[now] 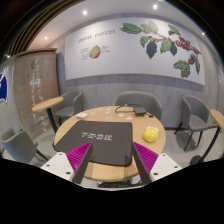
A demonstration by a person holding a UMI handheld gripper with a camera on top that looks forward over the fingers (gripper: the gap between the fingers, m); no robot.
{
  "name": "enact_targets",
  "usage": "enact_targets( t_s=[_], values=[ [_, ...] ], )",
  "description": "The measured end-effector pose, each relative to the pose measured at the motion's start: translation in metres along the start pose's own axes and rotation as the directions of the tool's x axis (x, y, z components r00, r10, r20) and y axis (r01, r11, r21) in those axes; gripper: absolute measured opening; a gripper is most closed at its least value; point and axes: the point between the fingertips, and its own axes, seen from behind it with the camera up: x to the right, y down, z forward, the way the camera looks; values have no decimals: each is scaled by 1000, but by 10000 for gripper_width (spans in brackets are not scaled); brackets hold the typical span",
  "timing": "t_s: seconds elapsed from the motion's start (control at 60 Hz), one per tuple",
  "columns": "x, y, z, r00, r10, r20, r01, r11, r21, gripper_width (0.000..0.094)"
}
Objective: Arrange mouse
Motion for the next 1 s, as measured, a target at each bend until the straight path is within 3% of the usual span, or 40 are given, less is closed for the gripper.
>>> enact_targets(
  t_s=[0.233,0.4,0.55,0.717,0.783,0.833,1.0],
  values=[
    [93,-10,21,984,-26,-177,30,999,18,818],
    [166,8,67,984,15,-177,-20,999,-30,809],
    [163,29,104,995,29,-95,-40,992,-117,807],
    [163,14,140,995,-10,-98,1,995,-95,776],
    [166,10,154,992,-20,-125,10,996,-86,713],
    [167,7,158,991,-18,-131,7,997,-82,563],
    [171,8,154,986,50,-162,-64,994,-86,391]
  ],
)
